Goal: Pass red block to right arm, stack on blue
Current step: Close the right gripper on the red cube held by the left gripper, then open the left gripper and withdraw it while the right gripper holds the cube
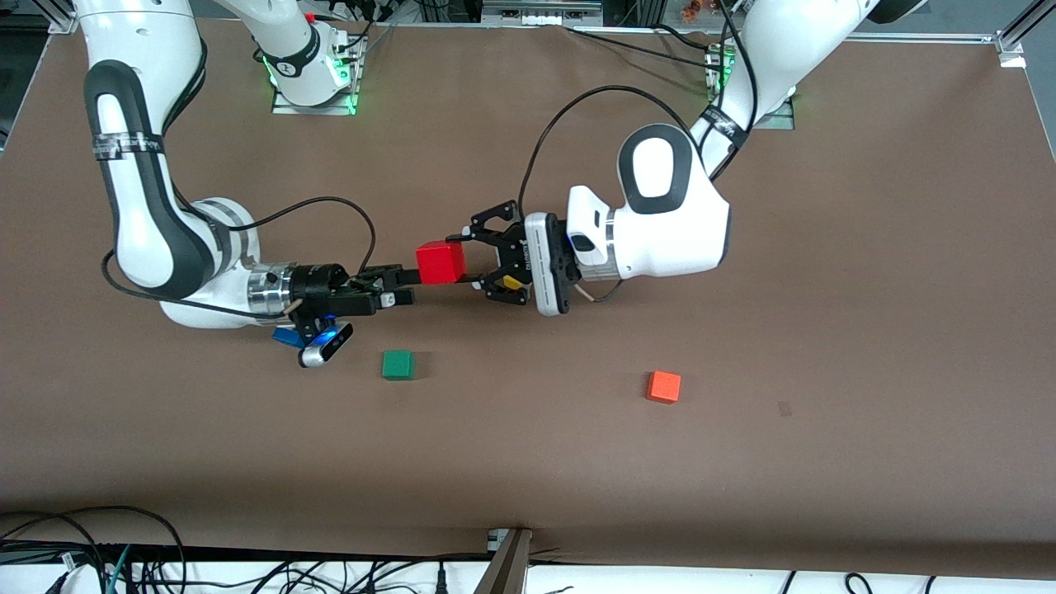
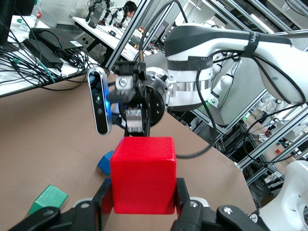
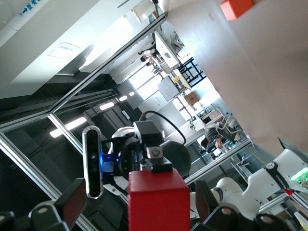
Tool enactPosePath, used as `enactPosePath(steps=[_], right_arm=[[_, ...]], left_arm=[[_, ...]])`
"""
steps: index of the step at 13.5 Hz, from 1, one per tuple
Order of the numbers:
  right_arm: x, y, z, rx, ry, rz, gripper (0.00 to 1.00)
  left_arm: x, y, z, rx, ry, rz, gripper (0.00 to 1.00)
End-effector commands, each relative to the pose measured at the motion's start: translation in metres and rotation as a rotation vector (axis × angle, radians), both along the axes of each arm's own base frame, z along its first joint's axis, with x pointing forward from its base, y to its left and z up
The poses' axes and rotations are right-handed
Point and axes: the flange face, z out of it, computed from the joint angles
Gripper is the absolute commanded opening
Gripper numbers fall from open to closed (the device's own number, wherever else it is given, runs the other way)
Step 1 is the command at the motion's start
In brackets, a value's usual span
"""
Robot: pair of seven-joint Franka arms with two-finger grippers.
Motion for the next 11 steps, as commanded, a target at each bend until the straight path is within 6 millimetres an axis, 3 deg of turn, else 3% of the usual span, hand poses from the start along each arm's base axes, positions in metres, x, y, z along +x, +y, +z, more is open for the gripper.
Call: enactPosePath(steps=[1, 3, 7, 8, 10, 11], right_arm=[[-0.019, 0.009, -0.005, 0.025, 0.051, -0.006, 1.00], [-0.020, 0.012, -0.004, 0.027, 0.066, 0.002, 0.98], [-0.021, 0.009, 0.019, 0.030, 0.079, 0.016, 0.61], [-0.021, 0.009, 0.022, 0.029, 0.074, 0.020, 0.50], [-0.018, 0.005, 0.024, 0.027, 0.067, 0.012, 0.17], [-0.015, 0.000, 0.025, 0.027, 0.059, 0.005, 0.12]], left_arm=[[0.011, -0.009, 0.000, -0.043, 0.004, 0.022, 0.00], [0.011, -0.008, 0.001, -0.042, 0.003, 0.025, 0.00], [0.012, -0.008, 0.002, -0.045, 0.024, 0.034, 0.00], [0.012, -0.008, 0.002, -0.045, 0.033, 0.036, 0.00], [0.012, -0.009, 0.004, -0.046, 0.067, 0.046, 0.00], [0.013, -0.007, 0.004, -0.045, 0.069, 0.050, 0.00]])
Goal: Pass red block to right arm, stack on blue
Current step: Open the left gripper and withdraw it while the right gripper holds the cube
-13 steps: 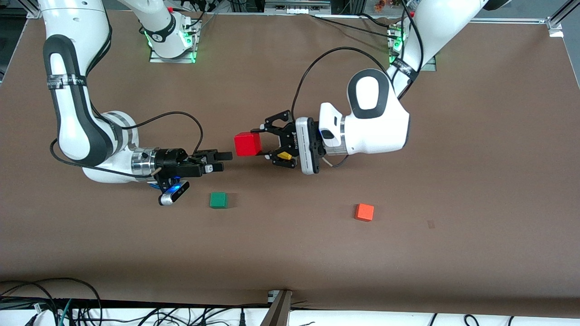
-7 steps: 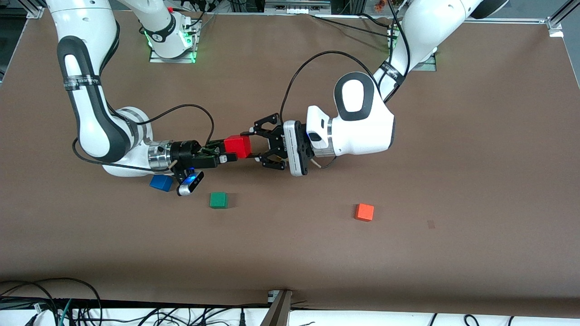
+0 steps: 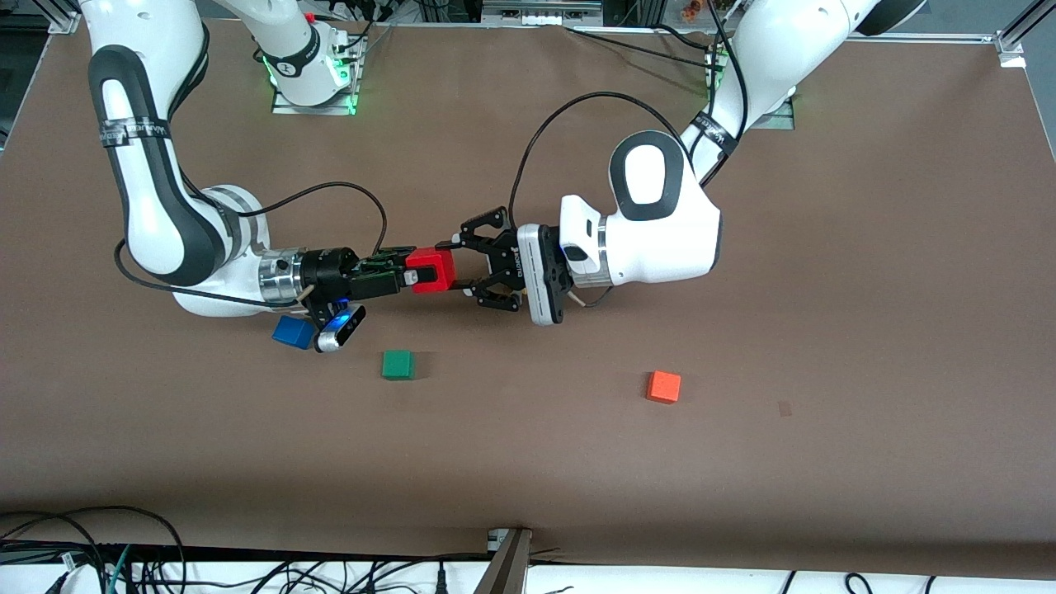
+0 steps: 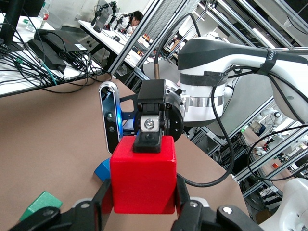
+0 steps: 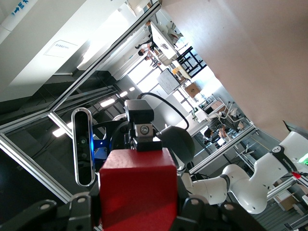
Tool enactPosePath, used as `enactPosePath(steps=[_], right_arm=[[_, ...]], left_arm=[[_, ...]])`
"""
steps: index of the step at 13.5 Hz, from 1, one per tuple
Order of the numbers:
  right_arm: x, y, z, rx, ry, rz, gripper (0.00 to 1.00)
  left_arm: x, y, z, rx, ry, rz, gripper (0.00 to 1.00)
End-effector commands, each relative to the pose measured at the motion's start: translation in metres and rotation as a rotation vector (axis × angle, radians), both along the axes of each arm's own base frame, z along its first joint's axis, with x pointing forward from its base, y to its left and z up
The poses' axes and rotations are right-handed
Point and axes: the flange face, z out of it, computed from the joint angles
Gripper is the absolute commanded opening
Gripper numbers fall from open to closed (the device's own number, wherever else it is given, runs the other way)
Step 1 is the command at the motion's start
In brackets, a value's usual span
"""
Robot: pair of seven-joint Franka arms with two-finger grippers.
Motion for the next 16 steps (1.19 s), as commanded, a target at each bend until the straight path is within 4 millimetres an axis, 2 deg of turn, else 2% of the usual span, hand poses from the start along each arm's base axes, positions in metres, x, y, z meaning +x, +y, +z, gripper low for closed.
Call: enactPosePath(steps=[1, 2, 3, 4, 8, 10, 13, 16], right_arm=[[-0.002, -0.011, 0.011, 0.009, -0.002, -0.016, 0.11], [0.000, -0.018, 0.012, -0.013, -0.013, -0.012, 0.10], [0.001, -0.020, 0.014, -0.038, -0.025, 0.006, 0.09], [0.000, -0.020, 0.014, -0.049, -0.030, 0.023, 0.09], [-0.002, -0.033, 0.021, -0.144, -0.059, 0.086, 0.09], [-0.005, -0.044, 0.022, -0.250, -0.095, 0.146, 0.09], [-0.005, -0.069, 0.021, -0.467, -0.160, 0.258, 0.09], [-0.003, -0.090, 0.013, -0.696, -0.238, 0.359, 0.09]], left_arm=[[0.005, -0.001, 0.001, -0.018, 0.014, 0.022, 0.00], [0.008, 0.003, 0.003, -0.016, 0.009, 0.026, 0.00], [0.010, 0.006, 0.007, -0.013, -0.003, 0.029, 0.09], [0.014, 0.011, 0.007, -0.019, 0.006, 0.040, 0.99], [0.039, 0.051, 0.014, -0.012, -0.012, 0.082, 1.00], [0.045, 0.074, 0.031, 0.038, -0.073, 0.052, 1.00], [0.070, 0.145, 0.031, 0.157, -0.128, -0.041, 1.00], [0.074, 0.205, 0.045, 0.336, -0.187, -0.161, 1.00]])
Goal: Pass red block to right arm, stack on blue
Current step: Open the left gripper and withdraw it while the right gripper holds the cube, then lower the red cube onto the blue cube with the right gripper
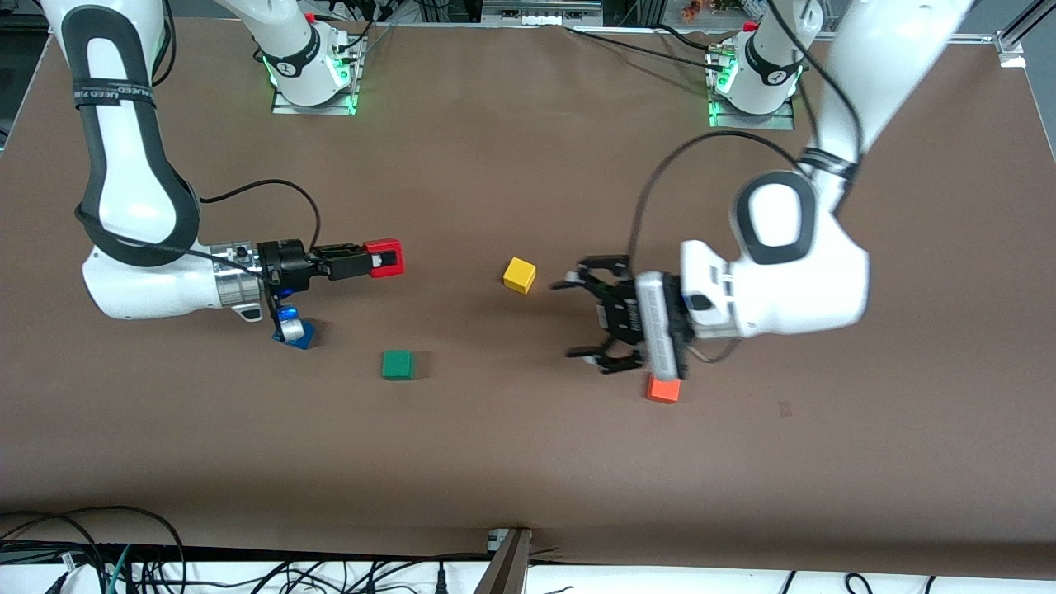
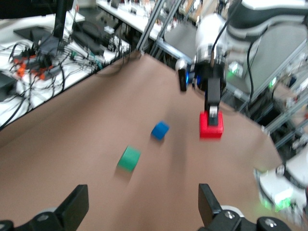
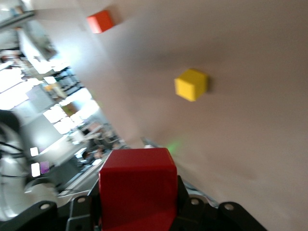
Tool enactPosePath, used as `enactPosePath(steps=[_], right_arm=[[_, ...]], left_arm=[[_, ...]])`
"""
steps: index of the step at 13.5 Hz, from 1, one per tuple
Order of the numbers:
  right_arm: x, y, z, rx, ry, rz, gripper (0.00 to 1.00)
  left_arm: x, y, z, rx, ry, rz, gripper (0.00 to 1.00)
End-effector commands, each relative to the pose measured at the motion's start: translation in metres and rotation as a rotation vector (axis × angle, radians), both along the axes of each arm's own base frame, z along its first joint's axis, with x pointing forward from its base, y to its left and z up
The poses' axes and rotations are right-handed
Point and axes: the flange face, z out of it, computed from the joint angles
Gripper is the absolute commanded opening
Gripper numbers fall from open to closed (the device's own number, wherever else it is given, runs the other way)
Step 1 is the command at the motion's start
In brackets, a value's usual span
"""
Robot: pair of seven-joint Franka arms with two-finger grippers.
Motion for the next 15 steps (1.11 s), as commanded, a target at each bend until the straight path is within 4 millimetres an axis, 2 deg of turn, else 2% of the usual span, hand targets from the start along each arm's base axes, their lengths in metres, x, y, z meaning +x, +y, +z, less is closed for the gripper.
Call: enactPosePath(steps=[1, 3, 5, 8, 10, 13, 15], right_arm=[[0.005, -0.017, 0.005, -0.188, -0.078, 0.077, 0.09], [0.009, -0.030, 0.005, -0.359, -0.143, 0.162, 0.09], [0.014, -0.033, 0.003, -0.450, -0.201, 0.184, 0.09], [0.018, -0.024, -0.007, -0.676, -0.316, 0.304, 0.09], [0.024, -0.033, -0.010, -0.772, -0.378, 0.342, 0.09], [0.021, -0.050, -0.047, -0.881, -0.504, 0.363, 0.09], [0.007, -0.054, -0.069, -0.887, -0.526, 0.357, 0.09]], left_arm=[[-0.006, 0.044, 0.019, 0.147, -0.030, -0.086, 1.00], [-0.006, 0.088, 0.029, 0.270, -0.029, -0.109, 1.00], [-0.014, 0.123, 0.053, 0.439, 0.035, -0.047, 1.00], [-0.034, 0.160, 0.086, 0.780, 0.118, 0.085, 1.00], [-0.042, 0.186, 0.098, 0.892, 0.140, 0.126, 1.00], [-0.062, 0.208, 0.116, 1.041, 0.267, 0.272, 1.00], [-0.078, 0.208, 0.127, 1.118, 0.320, 0.400, 1.00]])
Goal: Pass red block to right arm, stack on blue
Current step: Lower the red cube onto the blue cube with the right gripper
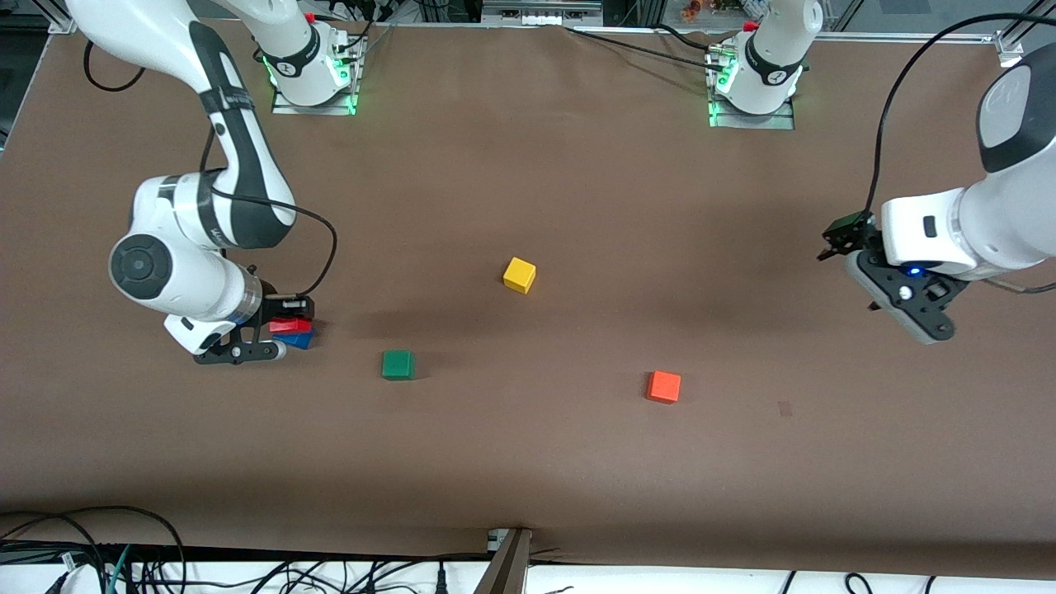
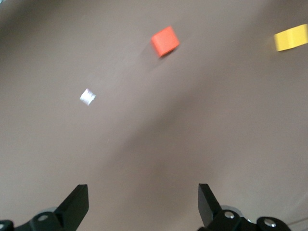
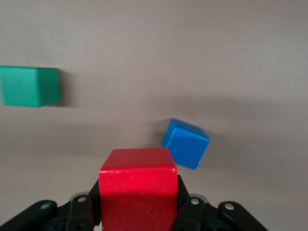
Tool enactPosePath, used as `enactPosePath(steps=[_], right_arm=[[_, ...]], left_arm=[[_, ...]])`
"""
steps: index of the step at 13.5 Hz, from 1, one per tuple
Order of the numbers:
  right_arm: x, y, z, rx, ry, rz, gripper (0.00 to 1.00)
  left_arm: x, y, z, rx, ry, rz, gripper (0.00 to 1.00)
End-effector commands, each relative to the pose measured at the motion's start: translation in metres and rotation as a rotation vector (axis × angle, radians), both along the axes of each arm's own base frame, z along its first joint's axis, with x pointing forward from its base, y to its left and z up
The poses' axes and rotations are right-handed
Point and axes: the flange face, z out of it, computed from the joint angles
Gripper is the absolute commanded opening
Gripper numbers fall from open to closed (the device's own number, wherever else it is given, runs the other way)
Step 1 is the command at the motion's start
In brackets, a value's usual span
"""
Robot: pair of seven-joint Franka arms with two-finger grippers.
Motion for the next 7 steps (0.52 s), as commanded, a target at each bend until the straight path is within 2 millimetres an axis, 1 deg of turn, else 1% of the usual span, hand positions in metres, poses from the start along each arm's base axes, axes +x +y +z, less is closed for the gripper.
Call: enactPosePath(steps=[1, 2, 3, 4, 5, 7], right_arm=[[-0.019, -0.010, -0.021, -0.014, -0.052, 0.020, 0.09], [-0.022, -0.013, -0.026, -0.015, -0.059, 0.017, 0.09], [-0.022, -0.015, -0.027, -0.016, -0.061, 0.014, 0.09], [-0.021, -0.019, -0.024, -0.018, -0.066, 0.007, 0.09], [-0.021, -0.020, -0.024, -0.018, -0.068, 0.004, 0.09], [-0.024, -0.024, -0.032, -0.019, -0.090, 0.001, 0.09]], left_arm=[[-0.027, -0.001, 0.019, 0.141, -0.013, 0.129, 1.00], [-0.028, 0.003, 0.022, 0.151, -0.010, 0.133, 1.00], [-0.030, 0.012, 0.026, 0.144, 0.006, 0.160, 1.00], [-0.029, 0.032, 0.028, 0.125, 0.015, 0.198, 1.00], [-0.029, 0.042, 0.033, 0.091, 0.015, 0.226, 1.00], [-0.028, 0.049, 0.037, 0.086, 0.009, 0.305, 1.00]])
